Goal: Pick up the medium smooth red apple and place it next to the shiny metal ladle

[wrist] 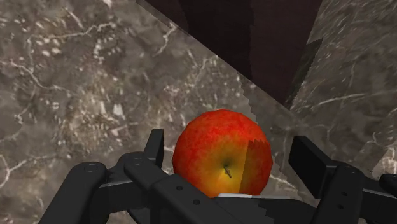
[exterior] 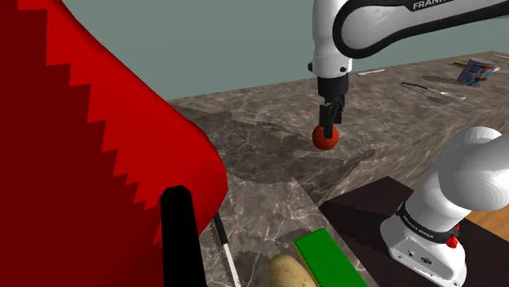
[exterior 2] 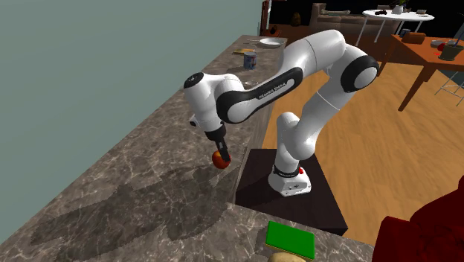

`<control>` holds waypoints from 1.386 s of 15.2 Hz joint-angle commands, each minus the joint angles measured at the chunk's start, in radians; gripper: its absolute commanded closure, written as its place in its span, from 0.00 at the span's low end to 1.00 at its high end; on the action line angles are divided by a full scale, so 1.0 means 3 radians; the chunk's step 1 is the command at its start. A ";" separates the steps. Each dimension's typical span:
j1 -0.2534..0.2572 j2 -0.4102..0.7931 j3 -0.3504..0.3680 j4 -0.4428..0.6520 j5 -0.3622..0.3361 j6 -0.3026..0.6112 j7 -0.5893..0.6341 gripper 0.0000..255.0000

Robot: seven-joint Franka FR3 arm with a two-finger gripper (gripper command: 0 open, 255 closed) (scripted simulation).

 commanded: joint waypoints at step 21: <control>0.0010 -0.0031 0.0009 -0.0133 0.0012 0.0103 0.0001 1.00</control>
